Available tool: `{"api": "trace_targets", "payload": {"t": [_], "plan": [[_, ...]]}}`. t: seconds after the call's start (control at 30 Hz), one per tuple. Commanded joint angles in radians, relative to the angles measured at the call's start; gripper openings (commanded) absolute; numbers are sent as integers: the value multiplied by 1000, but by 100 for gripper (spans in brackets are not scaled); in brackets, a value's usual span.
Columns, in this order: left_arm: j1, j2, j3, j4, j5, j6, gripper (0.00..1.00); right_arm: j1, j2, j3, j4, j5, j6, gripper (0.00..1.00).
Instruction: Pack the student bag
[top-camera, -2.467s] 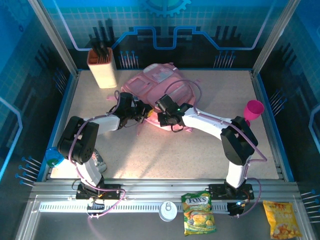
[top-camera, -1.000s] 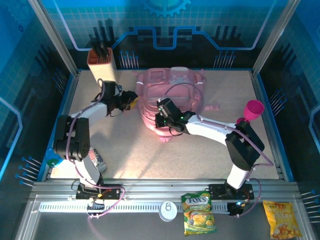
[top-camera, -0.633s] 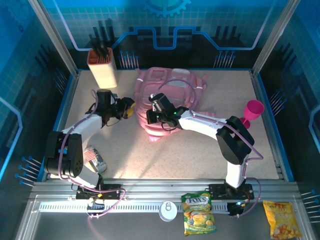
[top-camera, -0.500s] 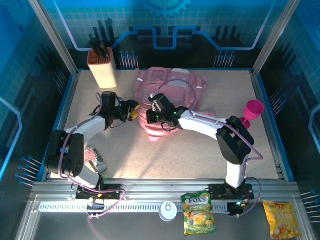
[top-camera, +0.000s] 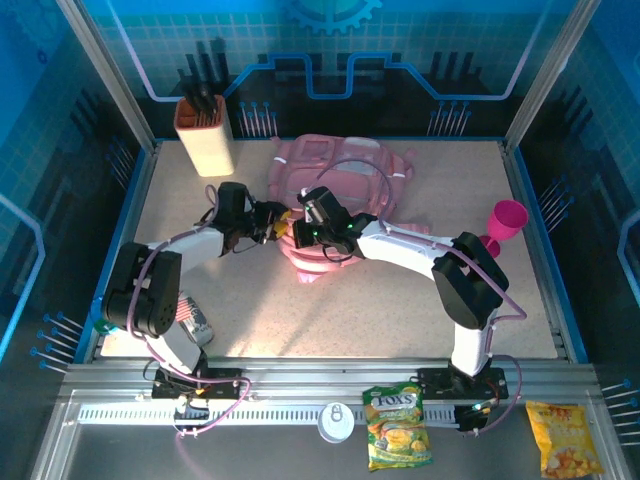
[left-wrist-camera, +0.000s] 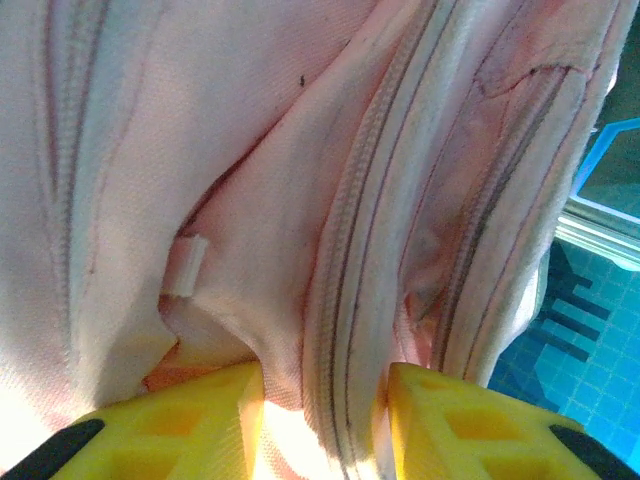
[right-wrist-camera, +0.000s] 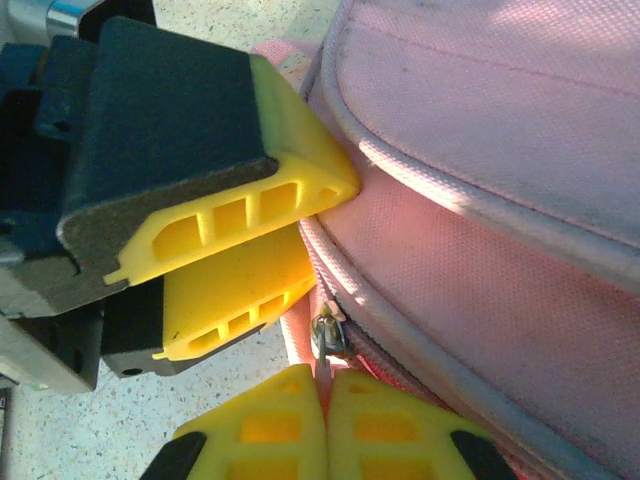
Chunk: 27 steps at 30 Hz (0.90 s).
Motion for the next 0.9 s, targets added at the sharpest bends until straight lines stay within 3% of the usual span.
{"api": "trace_targets", "payload": {"t": [0.0, 0.13, 0.37, 0.6, 0.87], "plan": [[-7, 33, 56, -5, -24, 20, 34, 22, -12, 1, 13, -23, 10, 0], [-5, 41, 92, -52, -39, 69, 21, 28, -34, -33, -25, 35, 20, 0], [14, 34, 113, -91, -51, 121, 2, 1, -150, -178, -116, 260, 43, 0], [36, 26, 125, -130, -46, 181, 0, -75, -251, -326, -78, 311, -23, 0], [54, 20, 128, -179, -36, 252, 0, -161, -274, -311, -76, 221, -238, 0]]}}
